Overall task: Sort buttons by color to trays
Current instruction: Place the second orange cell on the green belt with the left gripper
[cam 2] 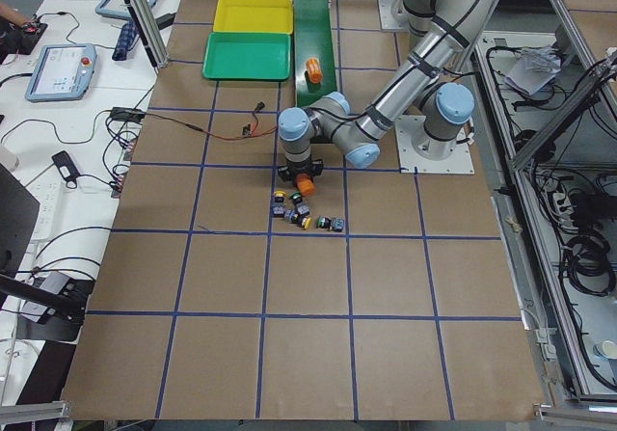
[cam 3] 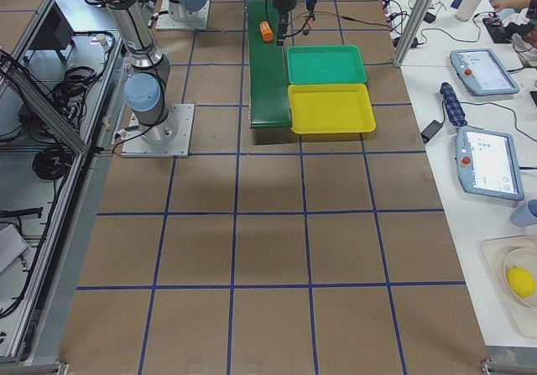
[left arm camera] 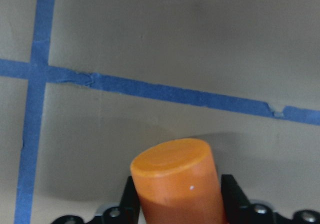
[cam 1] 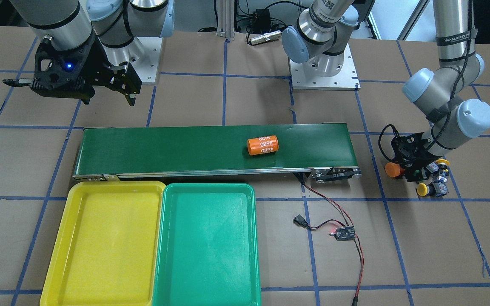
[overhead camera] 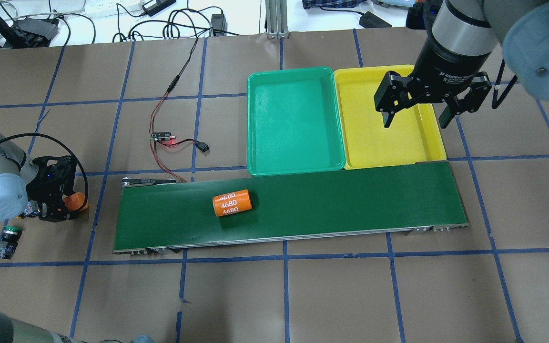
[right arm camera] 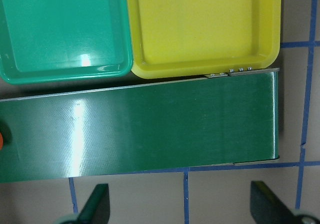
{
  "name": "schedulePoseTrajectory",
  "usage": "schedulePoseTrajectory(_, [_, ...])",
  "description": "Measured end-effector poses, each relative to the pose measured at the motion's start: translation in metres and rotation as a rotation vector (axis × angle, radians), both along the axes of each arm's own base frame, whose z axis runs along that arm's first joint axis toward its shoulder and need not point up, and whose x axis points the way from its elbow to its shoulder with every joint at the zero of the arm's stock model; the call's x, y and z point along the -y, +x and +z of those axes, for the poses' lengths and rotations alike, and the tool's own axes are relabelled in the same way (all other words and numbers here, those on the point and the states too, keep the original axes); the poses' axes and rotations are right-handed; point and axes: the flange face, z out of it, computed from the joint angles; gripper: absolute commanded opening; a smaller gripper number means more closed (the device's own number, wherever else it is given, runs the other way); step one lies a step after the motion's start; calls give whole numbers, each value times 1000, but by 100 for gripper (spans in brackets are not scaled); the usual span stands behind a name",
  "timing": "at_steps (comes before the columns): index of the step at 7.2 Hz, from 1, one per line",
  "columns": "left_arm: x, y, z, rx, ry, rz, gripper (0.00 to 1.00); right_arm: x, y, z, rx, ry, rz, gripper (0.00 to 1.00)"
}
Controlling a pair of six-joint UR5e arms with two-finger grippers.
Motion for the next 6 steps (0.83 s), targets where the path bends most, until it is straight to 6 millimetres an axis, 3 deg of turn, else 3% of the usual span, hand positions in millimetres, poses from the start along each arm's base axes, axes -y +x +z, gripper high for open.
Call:
schedulePoseTrajectory(3, [6,-5,14,3,-21,2,9,0,0,0,0,1,0,100])
schedulePoseTrajectory(5, [19,-14,47,-48,-31,-9,10,0,0,0,0,1,0,100])
schedulePoseTrajectory(6, [30,-31,68,-81,-11,-33,10,0,0,0,0,1,0,100])
